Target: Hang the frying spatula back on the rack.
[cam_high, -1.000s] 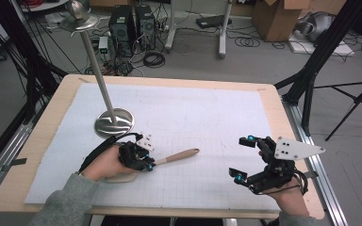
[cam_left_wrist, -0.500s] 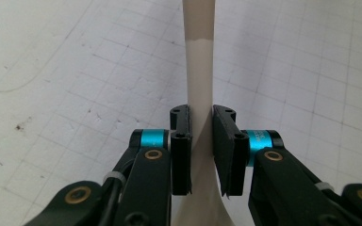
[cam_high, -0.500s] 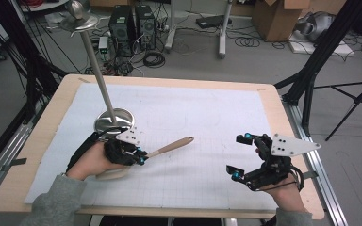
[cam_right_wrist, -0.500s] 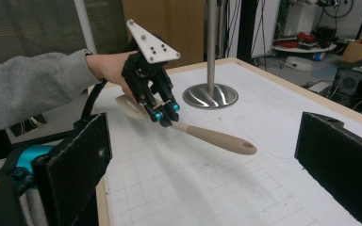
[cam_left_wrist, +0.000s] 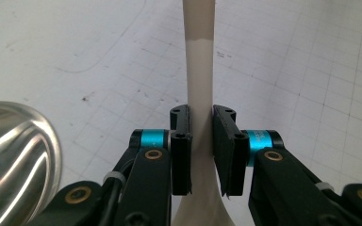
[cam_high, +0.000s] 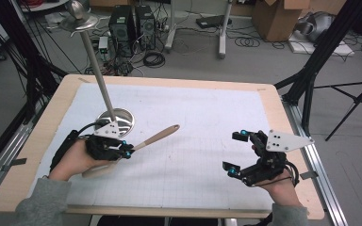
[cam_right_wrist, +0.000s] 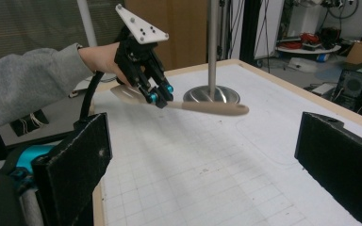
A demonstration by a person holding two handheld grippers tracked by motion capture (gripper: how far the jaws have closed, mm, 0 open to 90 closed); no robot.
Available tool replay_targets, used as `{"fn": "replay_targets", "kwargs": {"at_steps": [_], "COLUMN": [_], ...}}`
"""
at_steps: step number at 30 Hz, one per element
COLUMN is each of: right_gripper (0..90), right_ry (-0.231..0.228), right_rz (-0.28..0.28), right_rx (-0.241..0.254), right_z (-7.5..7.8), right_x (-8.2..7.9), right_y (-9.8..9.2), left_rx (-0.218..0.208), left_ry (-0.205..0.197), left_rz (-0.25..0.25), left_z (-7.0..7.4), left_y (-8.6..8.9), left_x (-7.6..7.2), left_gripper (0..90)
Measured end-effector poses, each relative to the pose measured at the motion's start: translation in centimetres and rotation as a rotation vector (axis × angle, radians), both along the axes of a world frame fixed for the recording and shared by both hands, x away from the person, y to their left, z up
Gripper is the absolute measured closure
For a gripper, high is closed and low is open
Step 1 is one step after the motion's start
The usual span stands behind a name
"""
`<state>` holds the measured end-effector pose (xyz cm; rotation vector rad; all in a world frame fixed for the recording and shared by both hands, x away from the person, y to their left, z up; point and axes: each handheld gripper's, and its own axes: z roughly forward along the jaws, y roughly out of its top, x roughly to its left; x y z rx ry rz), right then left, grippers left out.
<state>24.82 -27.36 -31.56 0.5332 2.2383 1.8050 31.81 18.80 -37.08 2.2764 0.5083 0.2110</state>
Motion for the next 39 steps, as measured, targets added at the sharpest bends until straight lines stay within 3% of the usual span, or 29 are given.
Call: {"fn": "replay_targets", "kwargs": {"at_steps": [6,20,31,39], "right_gripper": [3.4,3.4,3.4,3.4], "right_ry": [0.011,0.012,0.016,0.005], "right_rz": [-0.004,0.04,0.054,0.085], "right_rx": [-0.005,-0.009,0.0,0.004], "right_z": [-0.2,-0.2,-0.1,0.2], "right_x": [0.5,1.6,2.2,2.5], "right_y": [0.4,1.6,1.9,2.9], "left_rx": [-0.044,-0.068,-0.093,-0.104], "left_ry": [-0.009,-0.047,-0.063,-0.069], "left_rz": [0.037,0.115,0.149,0.199], "left_z": [0.6,1.4,2.1,1.9], "left_y": [1.2,4.9,6.6,8.5], "left_x": [-0.2,-1.1,-1.9,-2.4], "left_gripper": [77.4,77.4,77.5,77.4]}}
